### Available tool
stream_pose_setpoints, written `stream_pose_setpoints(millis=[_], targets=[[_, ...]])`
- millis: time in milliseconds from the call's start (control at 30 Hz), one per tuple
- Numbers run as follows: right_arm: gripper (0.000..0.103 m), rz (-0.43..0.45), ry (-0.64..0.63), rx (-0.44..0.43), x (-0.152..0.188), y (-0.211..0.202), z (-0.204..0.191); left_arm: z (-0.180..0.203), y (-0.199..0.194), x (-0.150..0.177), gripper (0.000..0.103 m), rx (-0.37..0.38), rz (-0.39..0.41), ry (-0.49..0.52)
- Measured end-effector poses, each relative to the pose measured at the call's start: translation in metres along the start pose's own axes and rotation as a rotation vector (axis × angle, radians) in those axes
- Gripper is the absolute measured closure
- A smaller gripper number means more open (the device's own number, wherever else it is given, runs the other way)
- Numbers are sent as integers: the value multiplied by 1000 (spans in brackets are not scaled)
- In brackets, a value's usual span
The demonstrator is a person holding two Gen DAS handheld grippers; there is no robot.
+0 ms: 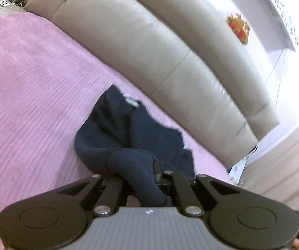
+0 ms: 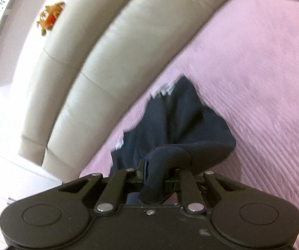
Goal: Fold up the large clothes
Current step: 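Close both grippers on the hem and lift it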
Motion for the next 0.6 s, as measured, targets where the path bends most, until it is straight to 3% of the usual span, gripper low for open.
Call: stream_pose_setpoints(millis=[167,333,400,500,600], targets=[[88,56,-92,61,-48,29,-42,39,22,-54,98,-77,12,123],[89,65,-25,55,-96,76,-57,45,79,-118,98,-147,-9,171],[89,66,-39,103,-117,107,-62,41,109,-141,98,-145,-26,191],[89,50,-71,155,-153,156,-61,30,155,-175,98,-88,-45,153],[89,12,-69,182,-184,202,-49,14,202,-203,98,-81,-82,126]])
Point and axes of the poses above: each gripper's, at about its wrist camera, not at the fingertips, and y roughly the way its jaws point, z to its right, x to its underside, the point moved 8 cm from there along y, roughly the way its jaws point, and after that the axes turned 12 degrees about -z, right-handed, at the moved point
